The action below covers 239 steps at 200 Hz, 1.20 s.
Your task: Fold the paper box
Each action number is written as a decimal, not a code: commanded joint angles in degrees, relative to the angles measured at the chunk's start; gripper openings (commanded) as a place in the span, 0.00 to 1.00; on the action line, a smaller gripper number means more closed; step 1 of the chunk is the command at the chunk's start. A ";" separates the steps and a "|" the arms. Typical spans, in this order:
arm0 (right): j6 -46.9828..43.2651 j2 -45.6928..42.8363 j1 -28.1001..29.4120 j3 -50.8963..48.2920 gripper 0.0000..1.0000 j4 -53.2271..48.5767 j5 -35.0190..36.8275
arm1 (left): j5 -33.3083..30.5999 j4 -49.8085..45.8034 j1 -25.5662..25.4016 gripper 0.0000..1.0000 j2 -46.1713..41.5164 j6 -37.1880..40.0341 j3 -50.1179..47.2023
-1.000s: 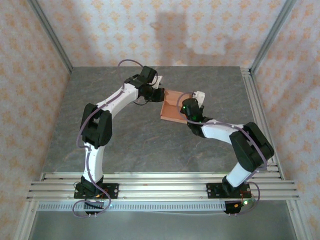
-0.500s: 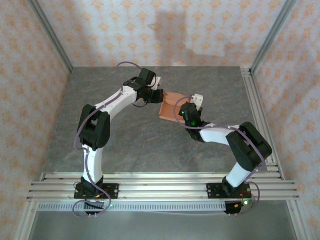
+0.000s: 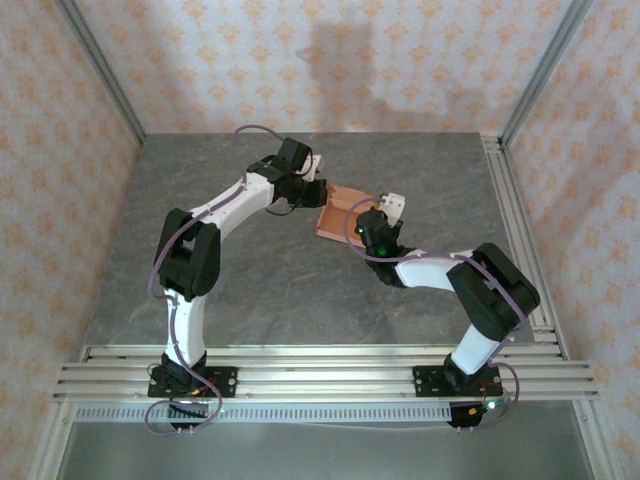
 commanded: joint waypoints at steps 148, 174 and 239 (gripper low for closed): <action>12.43 1.84 0.71 2.91 0.00 -6.92 2.96 | -0.10 3.96 -0.52 0.00 -3.17 -1.17 -4.75; 12.70 2.03 1.02 0.78 0.00 -4.22 3.13 | -0.02 4.16 -0.56 0.00 -3.09 -1.33 -5.01; 5.84 2.20 1.32 -4.81 0.00 6.97 -2.38 | -0.53 6.14 -0.66 0.00 -4.66 -2.80 -8.26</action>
